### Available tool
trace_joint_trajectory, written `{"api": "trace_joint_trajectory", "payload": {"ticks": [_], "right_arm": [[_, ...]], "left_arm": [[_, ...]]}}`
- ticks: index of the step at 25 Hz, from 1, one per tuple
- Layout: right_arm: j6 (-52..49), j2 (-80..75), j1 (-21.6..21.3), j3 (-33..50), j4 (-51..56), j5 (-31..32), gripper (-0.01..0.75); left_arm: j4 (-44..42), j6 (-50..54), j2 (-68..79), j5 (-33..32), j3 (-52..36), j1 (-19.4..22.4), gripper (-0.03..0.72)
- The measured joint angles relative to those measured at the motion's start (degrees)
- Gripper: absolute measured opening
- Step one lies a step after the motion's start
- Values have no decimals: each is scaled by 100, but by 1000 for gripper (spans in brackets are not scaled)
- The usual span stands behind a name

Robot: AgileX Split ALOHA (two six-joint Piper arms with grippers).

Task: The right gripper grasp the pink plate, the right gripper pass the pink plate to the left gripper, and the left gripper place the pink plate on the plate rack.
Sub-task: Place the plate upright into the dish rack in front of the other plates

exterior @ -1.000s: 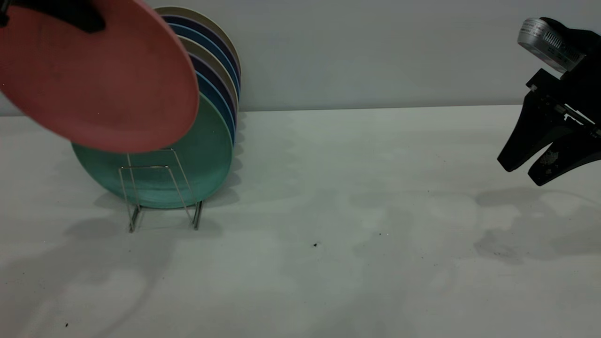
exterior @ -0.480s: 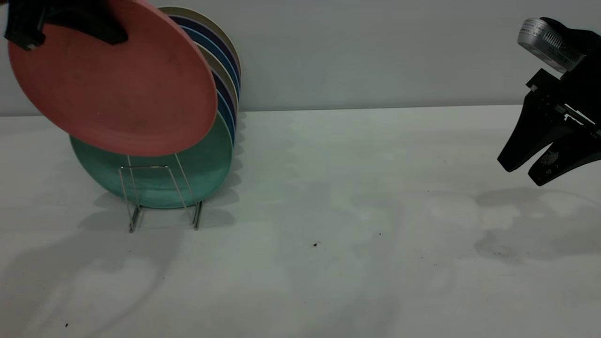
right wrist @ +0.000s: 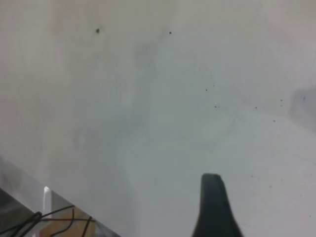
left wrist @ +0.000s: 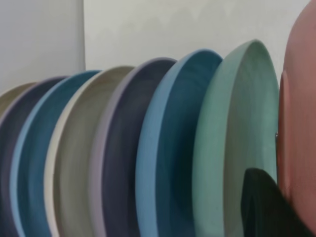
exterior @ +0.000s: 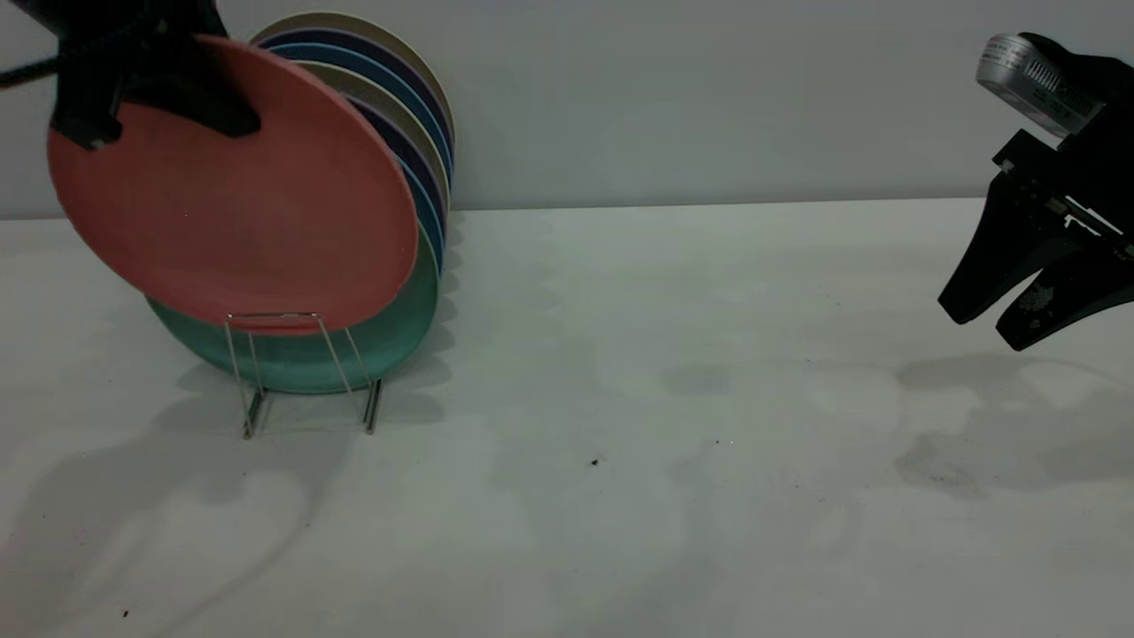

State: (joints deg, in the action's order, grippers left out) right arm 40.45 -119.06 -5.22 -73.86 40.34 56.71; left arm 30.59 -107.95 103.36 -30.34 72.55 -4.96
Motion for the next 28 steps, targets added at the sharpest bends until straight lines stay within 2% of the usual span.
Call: {"api": "trace_joint_trajectory", "payload": {"ticks": [13, 22, 25, 28], "right_arm": [[0, 0, 0, 0, 0, 0, 534], [0, 0, 0, 0, 0, 0, 534], [0, 0, 0, 0, 0, 0, 534], [0, 0, 0, 0, 0, 0, 534]], "left_arm": [[-97, 77, 673, 328, 0, 0, 124], [-791, 524, 769, 346, 0, 0, 127], [-802, 563, 769, 334, 0, 0, 184], [-790, 570, 769, 362, 10, 0, 307]]}}
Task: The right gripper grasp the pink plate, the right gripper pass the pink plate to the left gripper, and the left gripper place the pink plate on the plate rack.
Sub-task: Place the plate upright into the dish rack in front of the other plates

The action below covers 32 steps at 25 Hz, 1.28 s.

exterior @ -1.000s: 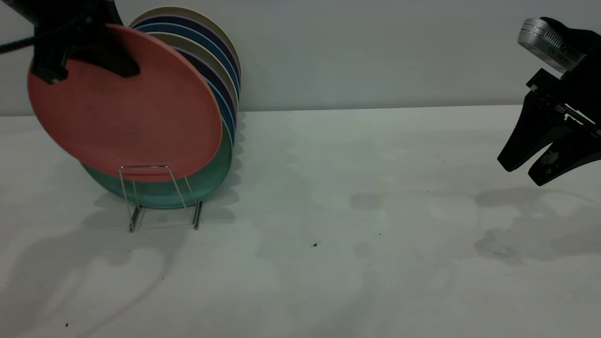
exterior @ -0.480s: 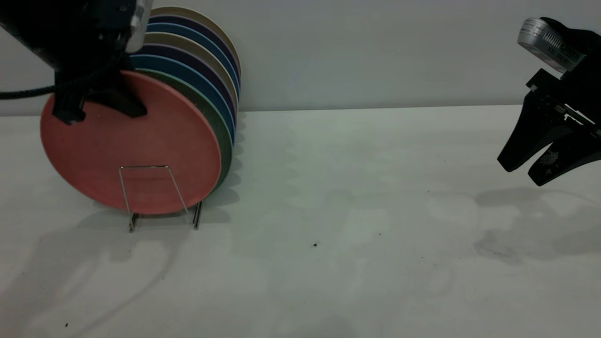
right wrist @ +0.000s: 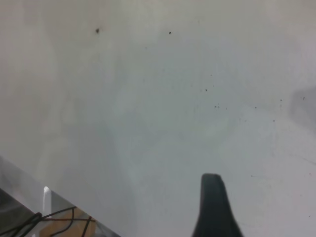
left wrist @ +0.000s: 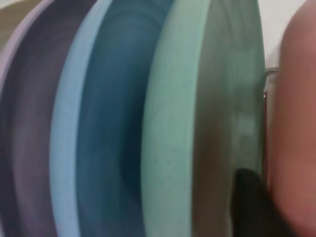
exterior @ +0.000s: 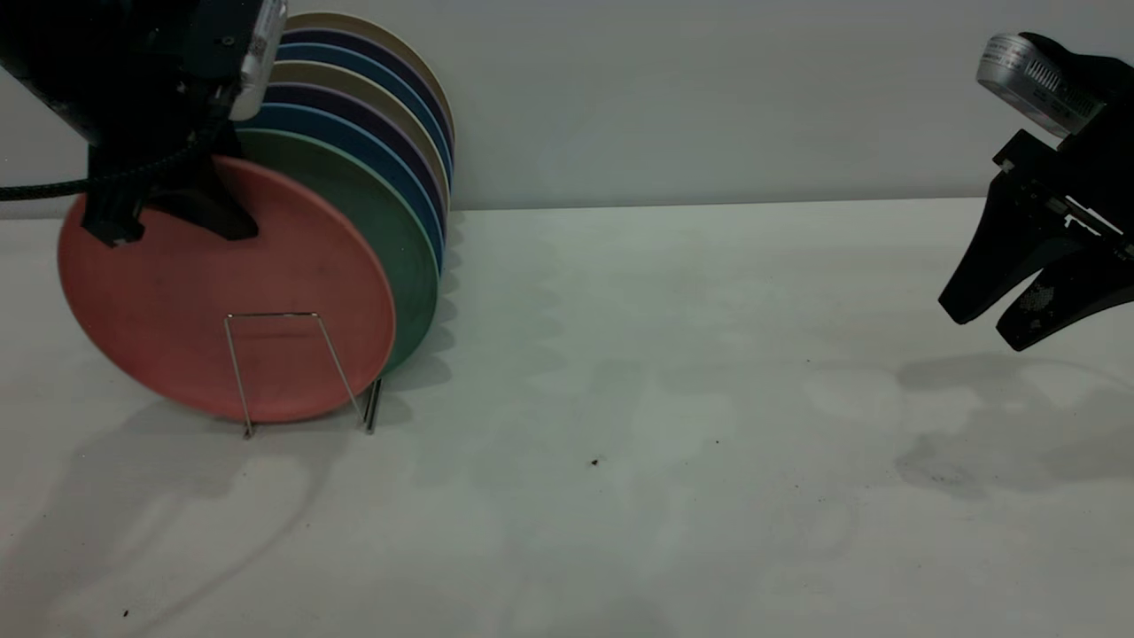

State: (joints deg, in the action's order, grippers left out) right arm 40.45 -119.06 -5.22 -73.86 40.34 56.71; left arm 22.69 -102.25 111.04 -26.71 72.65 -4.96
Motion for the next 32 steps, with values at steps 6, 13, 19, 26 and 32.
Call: {"api": "trace_joint_trajectory", "payload": {"ticks": [6, 13, 19, 26, 32], "right_arm": [[0, 0, 0, 0, 0, 0, 534], [0, 0, 0, 0, 0, -16, 533], [0, 0, 0, 0, 0, -17, 533], [0, 0, 0, 0, 0, -17, 533], [-284, 0, 0, -61, -274, 210, 533]], "left_arm": [[150, 5, 0, 88, 18, 0, 443], [278, 5, -245, 10, 18, 0, 447], [241, -33, -763, -475, 18, 0, 447], [-173, 354, -1404, -1606, 18, 0, 449], [-294, 3121, -1890, -1853, 18, 0, 421]]}}
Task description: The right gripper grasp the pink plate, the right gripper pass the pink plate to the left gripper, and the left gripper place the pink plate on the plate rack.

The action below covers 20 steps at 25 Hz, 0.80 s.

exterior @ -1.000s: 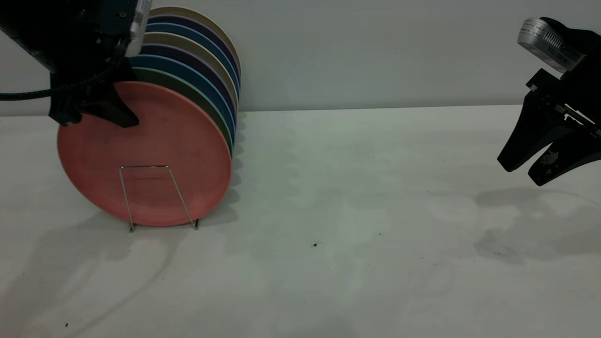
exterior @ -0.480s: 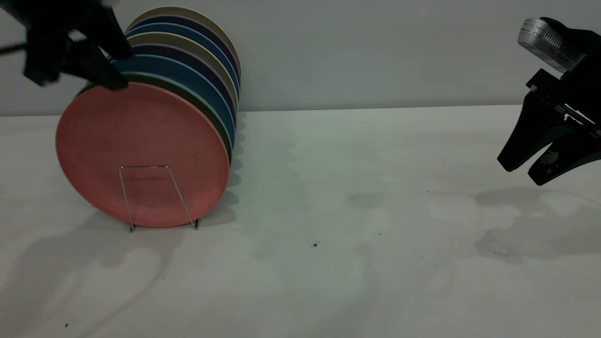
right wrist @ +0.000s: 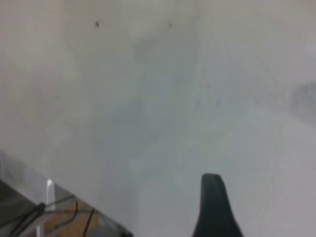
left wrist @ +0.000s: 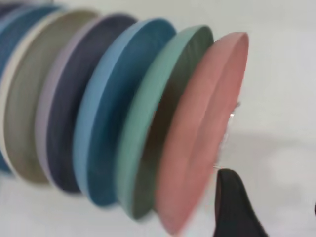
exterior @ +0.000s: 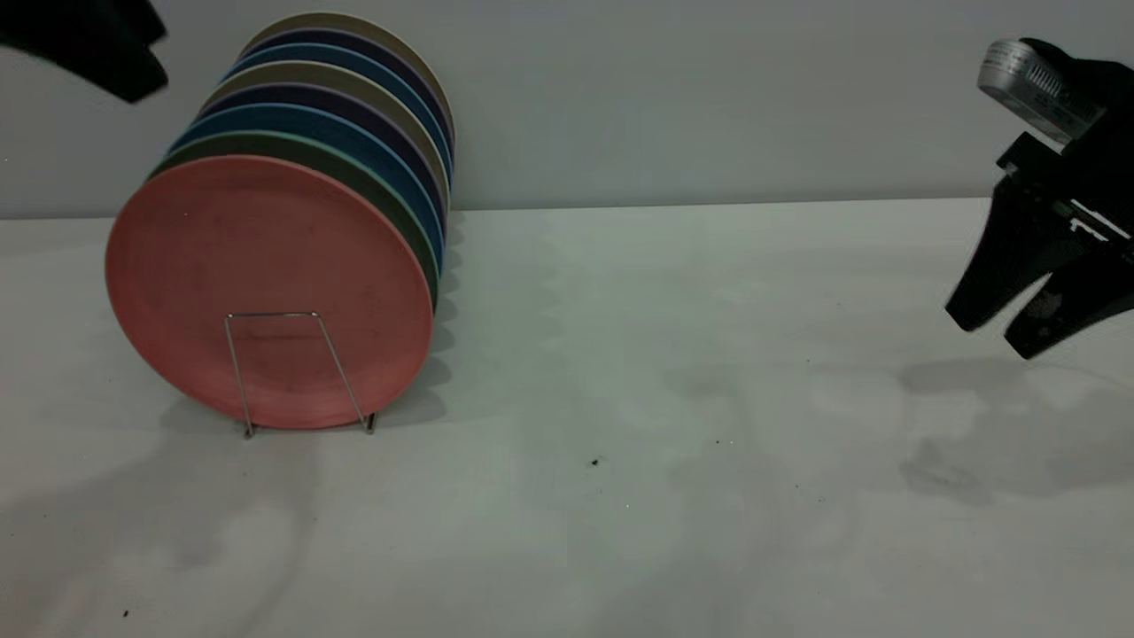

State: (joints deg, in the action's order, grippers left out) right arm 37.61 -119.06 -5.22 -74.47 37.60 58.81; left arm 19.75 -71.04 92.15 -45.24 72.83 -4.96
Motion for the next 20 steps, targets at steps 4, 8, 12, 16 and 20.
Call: {"api": "trace_joint_trajectory", "payload": {"ticks": [4, 8, 12, 16, 20], "right_arm": [[-851, 0, 0, -435, -881, 479, 533], [-2065, 0, 0, -1145, -2041, 908, 533], [-2370, 0, 0, -1528, -2401, 961, 533], [-2257, 0, 0, -1605, -2430, 989, 532], [-2251, 99, 149, -1605, -2824, 976, 501]], "left_arm": [[-316, 2167, -98, -441, 0, 0, 410], [-591, 4526, -130, -874, 0, 0, 408], [-1189, 6548, -145, -973, 0, 0, 406], [-1975, 7434, -149, -1162, 0, 0, 406], [-2134, 7605, -308, -1295, 0, 0, 406]]}}
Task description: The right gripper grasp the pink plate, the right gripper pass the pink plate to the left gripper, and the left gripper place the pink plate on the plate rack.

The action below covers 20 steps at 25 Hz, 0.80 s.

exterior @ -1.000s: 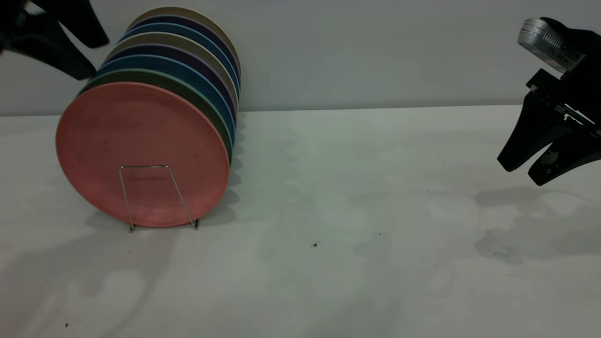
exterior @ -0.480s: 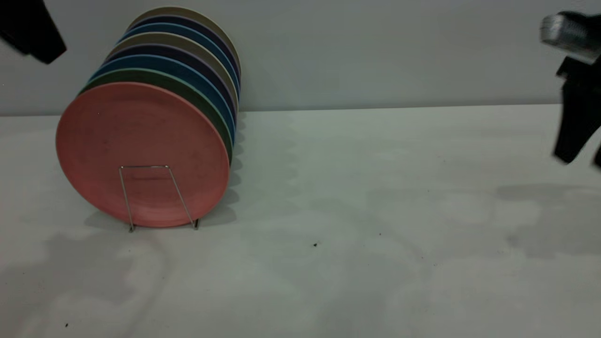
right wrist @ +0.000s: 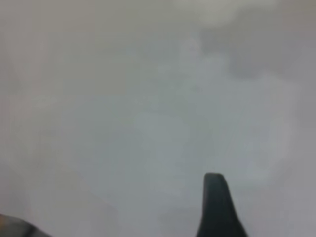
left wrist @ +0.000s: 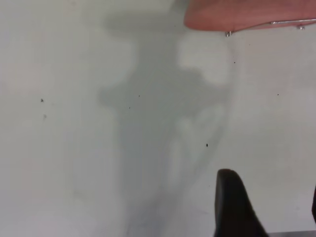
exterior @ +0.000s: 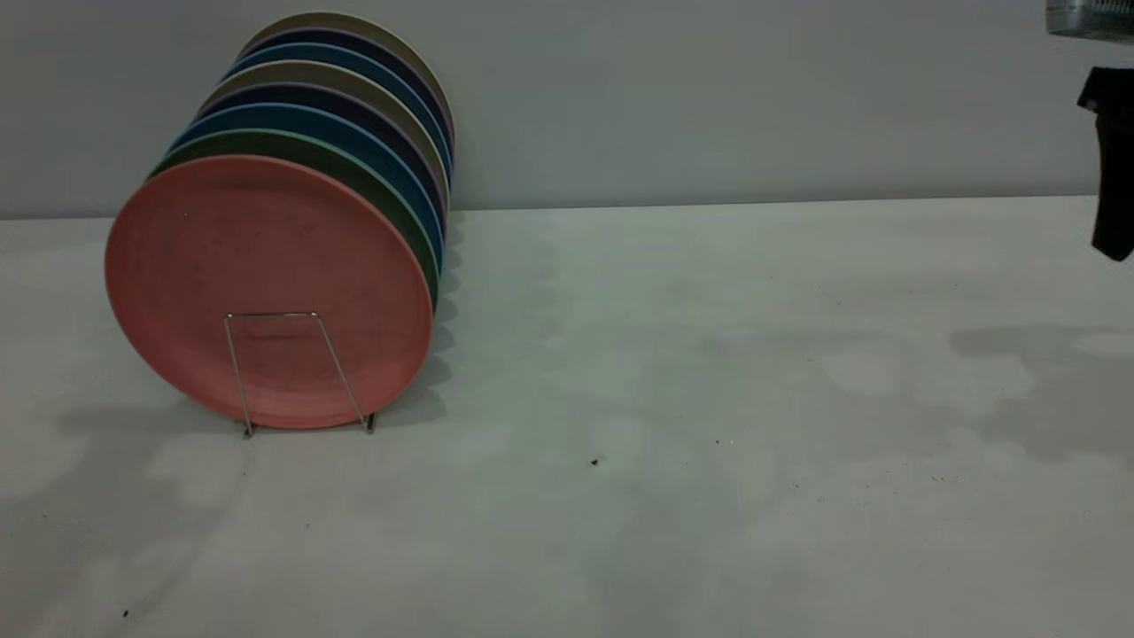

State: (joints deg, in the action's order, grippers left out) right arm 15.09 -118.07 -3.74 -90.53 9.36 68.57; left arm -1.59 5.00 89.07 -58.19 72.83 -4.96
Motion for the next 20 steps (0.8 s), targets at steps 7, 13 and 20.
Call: {"api": "trace_joint_trajectory", "payload": {"ticks": [7, 13, 20], "right_arm": [[-371, 1304, 591, 0, -821, 55, 456], [-472, 2812, 787, 349, -857, 153, 455], [-467, 4771, 841, 1564, -514, 236, 455]], "left_arm": [[-371, 28, -1055, -258, -64, 0, 406], [-534, 139, -2548, -332, -968, 0, 406], [-556, 204, -4525, -386, -1964, 0, 405]]}}
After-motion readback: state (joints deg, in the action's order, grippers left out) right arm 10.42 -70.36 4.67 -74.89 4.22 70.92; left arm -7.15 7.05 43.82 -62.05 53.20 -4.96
